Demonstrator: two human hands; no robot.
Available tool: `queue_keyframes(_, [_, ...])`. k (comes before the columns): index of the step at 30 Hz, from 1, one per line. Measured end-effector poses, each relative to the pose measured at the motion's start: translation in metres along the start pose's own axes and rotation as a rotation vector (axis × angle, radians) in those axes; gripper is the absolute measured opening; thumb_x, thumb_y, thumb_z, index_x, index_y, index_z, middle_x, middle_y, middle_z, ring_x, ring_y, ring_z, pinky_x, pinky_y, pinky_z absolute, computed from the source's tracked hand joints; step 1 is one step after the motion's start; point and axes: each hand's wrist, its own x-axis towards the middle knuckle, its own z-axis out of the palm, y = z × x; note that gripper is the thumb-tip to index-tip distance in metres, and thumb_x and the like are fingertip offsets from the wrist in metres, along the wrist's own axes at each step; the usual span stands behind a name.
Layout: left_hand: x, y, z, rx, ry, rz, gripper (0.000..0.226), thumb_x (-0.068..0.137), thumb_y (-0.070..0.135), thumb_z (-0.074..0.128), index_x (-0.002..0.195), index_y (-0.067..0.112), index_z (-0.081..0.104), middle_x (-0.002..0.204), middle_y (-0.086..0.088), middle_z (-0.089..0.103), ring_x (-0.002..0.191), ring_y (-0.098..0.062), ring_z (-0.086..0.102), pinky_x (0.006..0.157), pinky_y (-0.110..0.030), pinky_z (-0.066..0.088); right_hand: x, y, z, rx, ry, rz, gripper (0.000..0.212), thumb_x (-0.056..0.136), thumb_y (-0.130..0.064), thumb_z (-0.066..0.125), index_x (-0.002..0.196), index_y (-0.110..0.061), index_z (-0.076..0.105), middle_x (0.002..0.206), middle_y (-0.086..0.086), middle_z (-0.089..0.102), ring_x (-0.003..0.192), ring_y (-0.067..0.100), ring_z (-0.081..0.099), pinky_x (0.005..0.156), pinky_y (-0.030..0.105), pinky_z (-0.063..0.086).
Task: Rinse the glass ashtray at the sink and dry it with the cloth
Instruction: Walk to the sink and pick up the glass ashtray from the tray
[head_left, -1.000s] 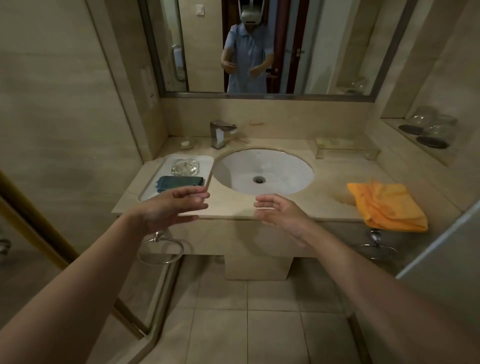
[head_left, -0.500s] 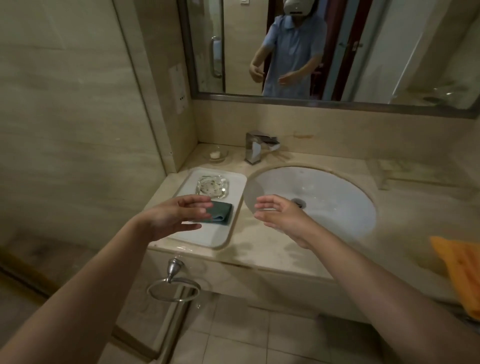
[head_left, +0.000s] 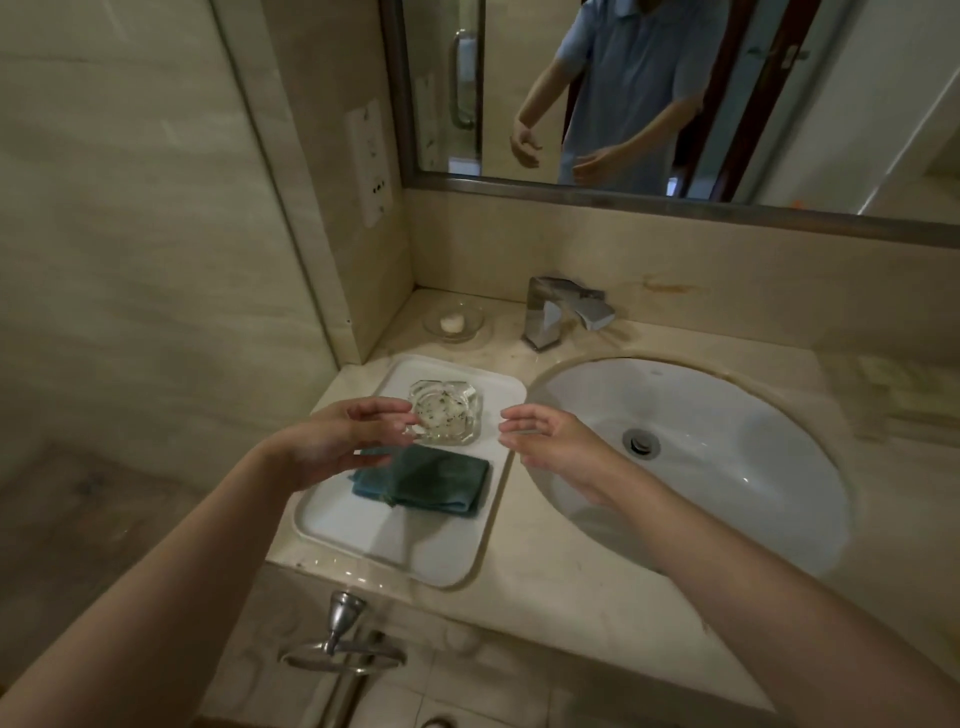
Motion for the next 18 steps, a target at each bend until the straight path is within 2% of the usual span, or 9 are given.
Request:
queue_keyframes(2, [0.014, 0.003, -0.01, 0.016, -0.01, -0.025, 0.046, 0.066, 0.02, 0.07, 0.111, 0.019, 0.062, 0.112, -0.002, 0.068, 0.105, -0.021, 0.063, 0.08, -0.032, 0.052, 0.017, 0.001, 0.001, -0.001, 0.015, 0.018, 0.02, 0.083, -0.022, 0.067, 0.1, -0.03, 0.06, 0.103, -0.008, 0.064, 0.103, 0.011, 0.059, 0.089, 0.03, 0.048])
queue_keyframes(4, [0.028, 0.007, -0.018, 0.035, -0.025, -0.034, 0.043, 0.07, 0.023, 0.068, 0.112, 0.019, 0.061, 0.112, -0.002, 0.068, 0.104, -0.021, 0.064, 0.076, -0.03, 0.052, 0.032, -0.001, 0.003, 0.002, 0.027, 0.029, 0.016, 0.085, -0.024, 0.065, 0.099, -0.031, 0.06, 0.102, -0.009, 0.064, 0.098, 0.007, 0.059, 0.082, 0.026, 0.049])
queue_keyframes(6, [0.041, 0.013, -0.025, 0.046, -0.017, -0.029, 0.032, 0.078, 0.021, 0.065, 0.11, 0.019, 0.061, 0.111, -0.002, 0.069, 0.101, -0.019, 0.065, 0.075, -0.029, 0.053, 0.048, -0.006, 0.004, 0.013, 0.039, 0.037, 0.013, 0.087, -0.023, 0.062, 0.098, -0.031, 0.06, 0.102, -0.01, 0.064, 0.096, 0.003, 0.06, 0.077, 0.022, 0.048])
queue_keyframes(9, [0.058, 0.021, -0.032, 0.131, 0.022, -0.039, 0.018, 0.087, 0.017, 0.06, 0.105, 0.017, 0.063, 0.108, -0.006, 0.069, 0.095, -0.019, 0.066, 0.08, -0.031, 0.053, 0.066, -0.016, 0.005, 0.029, 0.074, 0.062, 0.01, 0.09, -0.022, 0.059, 0.097, -0.029, 0.06, 0.104, -0.008, 0.063, 0.095, 0.003, 0.06, 0.078, 0.022, 0.049])
queue_keyframes(12, [0.074, 0.021, -0.037, 0.227, 0.123, -0.061, 0.023, 0.091, 0.018, 0.057, 0.113, 0.011, 0.06, 0.107, -0.007, 0.066, 0.097, -0.021, 0.062, 0.084, -0.034, 0.05, 0.085, -0.018, 0.007, 0.056, 0.11, 0.105, 0.009, 0.092, -0.018, 0.055, 0.097, -0.024, 0.059, 0.103, -0.004, 0.063, 0.096, 0.009, 0.06, 0.075, 0.021, 0.048])
queue_keyframes(15, [0.086, 0.012, -0.04, 0.244, 0.229, -0.079, 0.031, 0.093, 0.017, 0.054, 0.122, 0.007, 0.053, 0.113, -0.014, 0.059, 0.102, -0.026, 0.056, 0.084, -0.035, 0.047, 0.104, -0.009, 0.012, 0.02, 0.155, 0.206, 0.015, 0.094, -0.016, 0.049, 0.105, -0.012, 0.058, 0.106, 0.004, 0.06, 0.102, 0.02, 0.059, 0.082, 0.029, 0.047])
queue_keyframes(16, [0.089, 0.008, -0.041, 0.234, 0.242, -0.089, 0.033, 0.093, 0.016, 0.054, 0.125, 0.005, 0.051, 0.114, -0.016, 0.057, 0.102, -0.027, 0.055, 0.085, -0.036, 0.047, 0.109, -0.006, 0.014, 0.003, 0.172, 0.243, 0.015, 0.094, -0.016, 0.047, 0.105, -0.011, 0.057, 0.107, 0.006, 0.059, 0.099, 0.02, 0.059, 0.082, 0.029, 0.046])
queue_keyframes(18, [0.097, 0.0, -0.042, 0.197, 0.25, -0.111, 0.039, 0.093, 0.014, 0.054, 0.129, 0.001, 0.046, 0.119, -0.022, 0.055, 0.105, -0.032, 0.054, 0.088, -0.039, 0.047, 0.119, 0.002, 0.016, -0.021, 0.187, 0.301, 0.008, 0.095, -0.016, 0.046, 0.093, -0.015, 0.054, 0.106, 0.01, 0.058, 0.081, 0.014, 0.057, 0.068, 0.024, 0.044])
